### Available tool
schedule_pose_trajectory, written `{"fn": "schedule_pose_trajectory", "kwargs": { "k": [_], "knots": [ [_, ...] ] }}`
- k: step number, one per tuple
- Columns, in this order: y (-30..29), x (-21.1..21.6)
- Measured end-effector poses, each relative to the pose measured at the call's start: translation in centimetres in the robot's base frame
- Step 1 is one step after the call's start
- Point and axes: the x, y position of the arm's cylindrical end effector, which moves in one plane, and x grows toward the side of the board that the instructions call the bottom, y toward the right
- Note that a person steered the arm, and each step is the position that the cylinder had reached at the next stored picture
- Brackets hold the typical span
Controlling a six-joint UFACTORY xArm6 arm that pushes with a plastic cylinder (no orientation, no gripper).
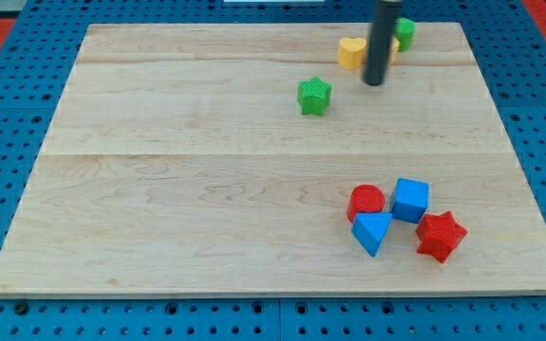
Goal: Place the green star close to yellow heart
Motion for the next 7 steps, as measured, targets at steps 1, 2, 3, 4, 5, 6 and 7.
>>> {"fn": "schedule_pose_trajectory", "kwargs": {
  "k": [1,2,3,4,5,6,7],
  "knots": [
    [-6.5,7.7],
    [-11.5,8.7],
    [-11.7,3.2],
    [-11.1,0.0],
    [-8.3,-0.3],
    [-11.3,2.0],
    [-14.7,0.6]
  ]
}}
